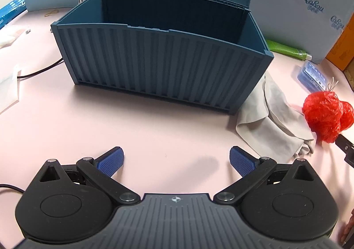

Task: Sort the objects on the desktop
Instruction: 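Move the right tool over the crumpled grey cloth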

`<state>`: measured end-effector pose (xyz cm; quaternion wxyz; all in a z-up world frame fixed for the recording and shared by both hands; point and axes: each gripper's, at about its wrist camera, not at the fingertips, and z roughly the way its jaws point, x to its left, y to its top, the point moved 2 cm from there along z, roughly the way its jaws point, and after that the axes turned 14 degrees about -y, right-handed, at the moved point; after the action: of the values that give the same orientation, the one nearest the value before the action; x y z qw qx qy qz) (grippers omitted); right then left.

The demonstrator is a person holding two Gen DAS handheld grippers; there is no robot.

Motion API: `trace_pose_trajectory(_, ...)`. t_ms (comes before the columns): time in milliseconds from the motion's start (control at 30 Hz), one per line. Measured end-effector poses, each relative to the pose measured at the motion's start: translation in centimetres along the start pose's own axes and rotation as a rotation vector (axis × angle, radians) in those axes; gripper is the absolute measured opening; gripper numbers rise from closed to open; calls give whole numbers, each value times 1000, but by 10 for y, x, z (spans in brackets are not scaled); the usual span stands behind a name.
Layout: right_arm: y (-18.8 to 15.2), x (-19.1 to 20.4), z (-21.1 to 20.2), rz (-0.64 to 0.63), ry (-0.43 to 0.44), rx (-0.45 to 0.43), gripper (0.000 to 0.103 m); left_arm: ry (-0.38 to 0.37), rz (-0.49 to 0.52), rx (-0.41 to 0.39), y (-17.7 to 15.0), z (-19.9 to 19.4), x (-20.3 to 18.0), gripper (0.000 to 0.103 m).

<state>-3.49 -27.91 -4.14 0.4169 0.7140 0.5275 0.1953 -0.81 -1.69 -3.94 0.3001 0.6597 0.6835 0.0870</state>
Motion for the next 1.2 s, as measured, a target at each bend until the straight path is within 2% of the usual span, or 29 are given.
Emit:
trace_pose_trajectory(133, -5, 11, -4, -32, 27, 1, 103, 16, 24, 2, -2, 0, -3, 102)
trace_pose_trajectory(267, -6, 22, -22, -60, 88, -94, 103, 31, 22, -18, 0, -4, -1, 102)
trace_pose_trajectory(367, -2, 29, -24, -62, 126, -103, 103, 46, 8, -28, 1, -5, 2, 102)
trace_pose_trajectory(433, 0, 30, -28, -28, 192, -132, 103, 53, 4, -31, 0, -9, 6, 102)
trace_pose_trajectory(500, 3, 30, -33, 12, 306, -145, 103, 62, 11, -34, -2, -14, 10, 102)
trace_pose_trajectory(533, 4, 32, -34, 17, 325, -149, 103, 69, 16, -37, -2, -15, 11, 102)
trace_pose_trajectory(567, 6, 36, -36, 3, 297, -164, 103, 74, 19, -40, -2, -20, 11, 102)
trace_pose_trajectory(700, 12, 57, -34, -154, 63, -254, 103, 95, 5, -49, -3, -30, 14, 102)
trace_pose_trajectory(767, 12, 62, -28, -203, -27, -284, 103, 105, -8, -52, -3, -31, 19, 102)
trace_pose_trajectory(833, 12, 64, -17, -258, -110, -279, 103, 113, -20, -54, -3, -31, 24, 102)
trace_pose_trajectory(900, 11, 67, -7, -322, -266, -265, 103, 115, -25, -54, -3, -31, 27, 102)
trace_pose_trajectory(967, 12, 65, -7, -323, -383, -295, 103, 116, -22, -49, -4, -31, 27, 102)
trace_pose_trajectory(1000, 13, 60, -11, -297, -356, -317, 103, 115, -19, -45, -5, -30, 27, 102)
trace_pose_trajectory(1033, 14, 55, -18, -255, -273, -330, 103, 114, -18, -41, -6, -30, 26, 102)
trace_pose_trajectory(1133, 19, 40, -33, -111, 67, -308, 103, 106, -17, -28, -9, -27, 26, 102)
trace_pose_trajectory(1200, 19, 34, -34, -50, 266, -248, 103, 100, -15, -23, -11, -27, 25, 102)
